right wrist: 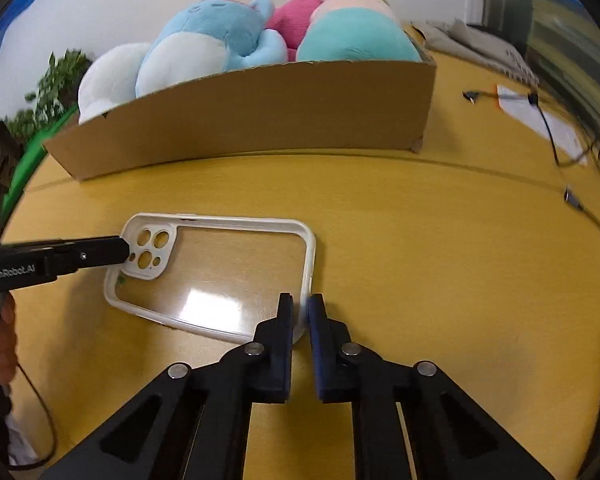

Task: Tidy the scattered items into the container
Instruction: 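Close both grippers on the phone case's white rim and lift it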

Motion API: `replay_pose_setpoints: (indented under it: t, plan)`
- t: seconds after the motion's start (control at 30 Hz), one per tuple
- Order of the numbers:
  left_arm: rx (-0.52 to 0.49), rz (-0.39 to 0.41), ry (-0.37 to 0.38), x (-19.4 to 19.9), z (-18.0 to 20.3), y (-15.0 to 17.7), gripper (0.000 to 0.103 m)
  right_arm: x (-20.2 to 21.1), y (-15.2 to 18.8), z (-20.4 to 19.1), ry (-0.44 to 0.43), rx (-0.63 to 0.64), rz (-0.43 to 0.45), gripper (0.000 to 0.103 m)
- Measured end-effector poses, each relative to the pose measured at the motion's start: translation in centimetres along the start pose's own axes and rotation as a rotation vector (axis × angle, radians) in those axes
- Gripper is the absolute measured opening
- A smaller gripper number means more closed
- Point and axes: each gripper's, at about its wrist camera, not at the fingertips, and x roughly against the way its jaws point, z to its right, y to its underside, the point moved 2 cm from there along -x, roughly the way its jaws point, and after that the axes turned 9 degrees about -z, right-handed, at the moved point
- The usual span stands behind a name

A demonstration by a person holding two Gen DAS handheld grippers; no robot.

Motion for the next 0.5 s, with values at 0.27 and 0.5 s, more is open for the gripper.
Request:
replay_pose_setpoints:
  t: [0.27,0.5]
  plan:
    - [-0.040,0.096,-0.007,5.5,0.1,0.4,0.008,3.4,0.6,-2.2,-0.008,0.026,0.078,0.009]
    - [-0.059,0.211,0.007,10.7,1.0,-0.1,0.008,8.9,-2.0,-4.5,0.017,0.066,0.232,0.008]
